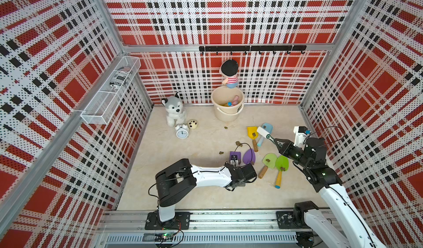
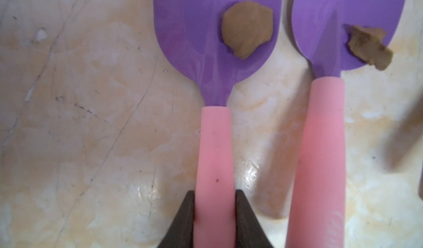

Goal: Brush the soil off the hand trowel and place it into the bucket
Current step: Pick up the hand trowel from the center of the board, then brush off the soil from the hand trowel.

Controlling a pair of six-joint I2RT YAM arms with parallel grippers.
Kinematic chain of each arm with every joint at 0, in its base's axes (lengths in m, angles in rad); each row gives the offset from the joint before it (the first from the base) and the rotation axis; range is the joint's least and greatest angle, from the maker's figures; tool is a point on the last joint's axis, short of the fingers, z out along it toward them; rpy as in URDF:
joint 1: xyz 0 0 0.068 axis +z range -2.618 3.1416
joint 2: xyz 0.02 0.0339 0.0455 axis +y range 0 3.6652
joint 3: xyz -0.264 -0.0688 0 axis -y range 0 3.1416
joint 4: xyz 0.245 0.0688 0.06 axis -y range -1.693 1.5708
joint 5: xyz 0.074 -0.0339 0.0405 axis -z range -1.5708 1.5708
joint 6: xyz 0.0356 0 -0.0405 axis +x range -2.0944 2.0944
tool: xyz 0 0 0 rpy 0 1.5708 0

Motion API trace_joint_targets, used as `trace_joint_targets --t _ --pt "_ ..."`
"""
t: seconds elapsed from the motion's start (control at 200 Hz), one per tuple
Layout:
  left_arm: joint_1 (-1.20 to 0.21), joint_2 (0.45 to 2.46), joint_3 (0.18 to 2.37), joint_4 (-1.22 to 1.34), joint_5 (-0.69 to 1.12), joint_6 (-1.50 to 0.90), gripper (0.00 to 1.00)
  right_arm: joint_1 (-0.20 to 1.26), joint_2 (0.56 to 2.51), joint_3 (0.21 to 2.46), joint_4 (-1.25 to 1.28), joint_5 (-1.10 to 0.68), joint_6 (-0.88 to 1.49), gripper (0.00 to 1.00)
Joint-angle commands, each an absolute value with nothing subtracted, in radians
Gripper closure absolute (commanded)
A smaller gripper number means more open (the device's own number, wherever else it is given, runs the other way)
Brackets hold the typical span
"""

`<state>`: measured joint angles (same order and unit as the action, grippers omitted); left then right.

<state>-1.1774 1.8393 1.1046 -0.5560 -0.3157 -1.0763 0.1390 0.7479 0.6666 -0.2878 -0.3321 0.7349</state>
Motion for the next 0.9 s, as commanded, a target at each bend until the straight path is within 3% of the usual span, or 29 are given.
trace_joint_targets --t 0.0,0.06,0.296,0.471,0.571,0.892 --pt "-1.150 1.776 1.136 -0.635 -0.238 -1.020 0.93 0.134 0.744 0.675 -0.266 -0.331 0.744 1.00" --pt "-1.121 1.747 1.136 -0.655 -0.189 -0.977 1.00 0.133 0.747 0.674 -0.262 -0.346 0.745 1.00" --pt "-0.977 1.542 1.108 -0.739 -0.113 -0.730 1.00 0.133 0.750 0.656 -0.226 -0.470 0.740 1.00" --pt "-0.754 1.369 1.035 -0.759 0.081 -0.519 1.00 0.135 0.759 0.620 -0.103 -0.692 0.750 1.00" --pt "-0.660 1.312 1.034 -0.803 0.106 -0.439 1.00 0.144 0.780 0.601 -0.014 -0.814 0.792 1.00" --pt "-0.635 1.308 1.093 -0.922 0.066 -0.336 1.00 0.389 0.910 0.557 0.294 -0.832 0.906 1.00"
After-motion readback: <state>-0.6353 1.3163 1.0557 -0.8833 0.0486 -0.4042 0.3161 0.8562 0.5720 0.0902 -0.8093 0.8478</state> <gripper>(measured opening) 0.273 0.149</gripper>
